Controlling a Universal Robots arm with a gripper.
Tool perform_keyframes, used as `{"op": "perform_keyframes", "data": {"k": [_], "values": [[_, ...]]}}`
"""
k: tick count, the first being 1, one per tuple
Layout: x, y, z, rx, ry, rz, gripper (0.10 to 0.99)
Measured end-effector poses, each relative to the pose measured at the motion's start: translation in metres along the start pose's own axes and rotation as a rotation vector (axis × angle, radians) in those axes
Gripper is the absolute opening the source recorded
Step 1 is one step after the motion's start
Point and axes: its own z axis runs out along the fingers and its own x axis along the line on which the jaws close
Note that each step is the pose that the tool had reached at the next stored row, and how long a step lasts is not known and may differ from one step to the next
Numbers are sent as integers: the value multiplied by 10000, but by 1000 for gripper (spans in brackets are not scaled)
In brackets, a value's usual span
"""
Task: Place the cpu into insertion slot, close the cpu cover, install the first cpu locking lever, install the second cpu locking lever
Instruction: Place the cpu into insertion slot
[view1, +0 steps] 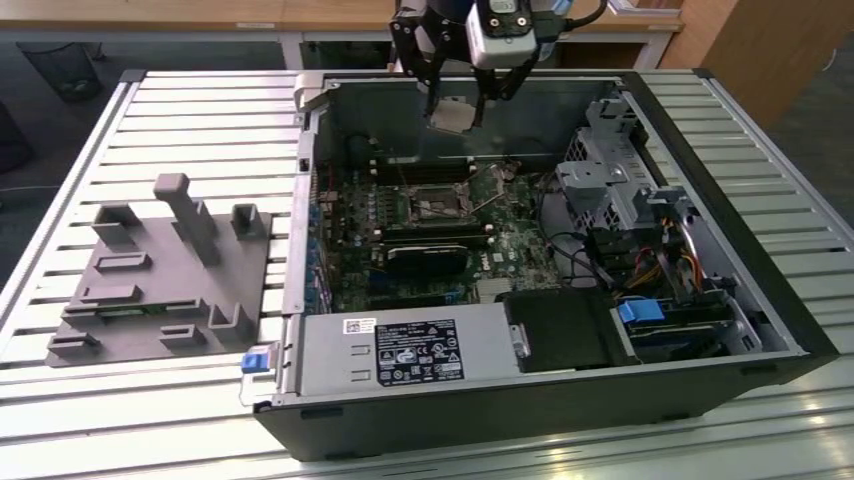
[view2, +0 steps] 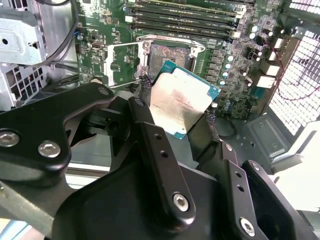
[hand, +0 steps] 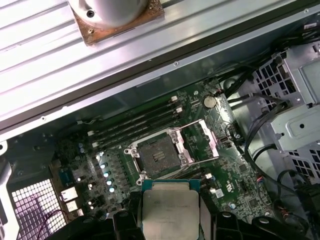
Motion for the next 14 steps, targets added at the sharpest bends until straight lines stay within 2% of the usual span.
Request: {"op": "perform_keyframes", "data": {"k": [14], "values": [[0,0,4,-10,-46,513,541]]}}
